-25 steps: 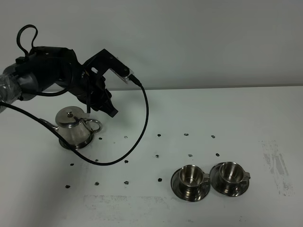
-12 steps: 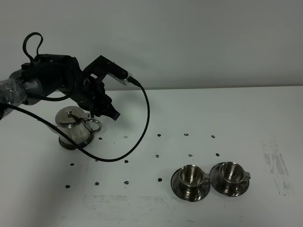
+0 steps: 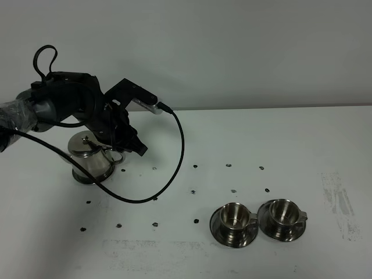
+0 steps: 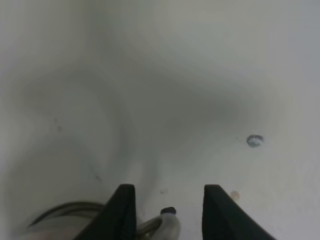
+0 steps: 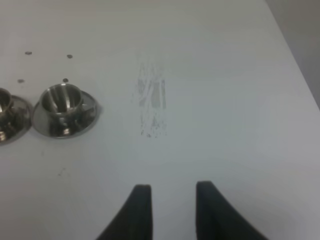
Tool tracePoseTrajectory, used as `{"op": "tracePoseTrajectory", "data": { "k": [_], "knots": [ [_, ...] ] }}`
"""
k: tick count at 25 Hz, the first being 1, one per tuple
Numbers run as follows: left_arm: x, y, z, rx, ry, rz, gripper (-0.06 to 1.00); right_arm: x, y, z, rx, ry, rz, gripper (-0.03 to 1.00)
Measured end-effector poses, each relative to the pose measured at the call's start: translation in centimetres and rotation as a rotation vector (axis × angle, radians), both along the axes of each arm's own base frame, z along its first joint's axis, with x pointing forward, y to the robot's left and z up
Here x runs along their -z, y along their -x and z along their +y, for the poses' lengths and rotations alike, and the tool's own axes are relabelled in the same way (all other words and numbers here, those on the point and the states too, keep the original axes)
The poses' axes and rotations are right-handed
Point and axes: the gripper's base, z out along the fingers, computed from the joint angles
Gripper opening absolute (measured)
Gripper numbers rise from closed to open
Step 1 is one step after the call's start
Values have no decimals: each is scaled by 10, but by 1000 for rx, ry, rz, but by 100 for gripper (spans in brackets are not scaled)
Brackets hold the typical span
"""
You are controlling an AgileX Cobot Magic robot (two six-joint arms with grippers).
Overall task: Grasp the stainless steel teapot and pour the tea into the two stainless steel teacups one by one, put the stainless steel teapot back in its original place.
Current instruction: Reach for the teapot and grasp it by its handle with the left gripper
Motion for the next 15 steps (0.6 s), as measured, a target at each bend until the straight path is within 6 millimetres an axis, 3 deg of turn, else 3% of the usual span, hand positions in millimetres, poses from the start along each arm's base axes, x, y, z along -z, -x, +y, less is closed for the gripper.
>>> {"op": "tracePoseTrajectory", "data": {
  "k": [15],
  "knots": [
    [2, 9, 5, -2, -22, 111, 38, 0, 0, 0, 0, 0, 0, 24]
  ]
}}
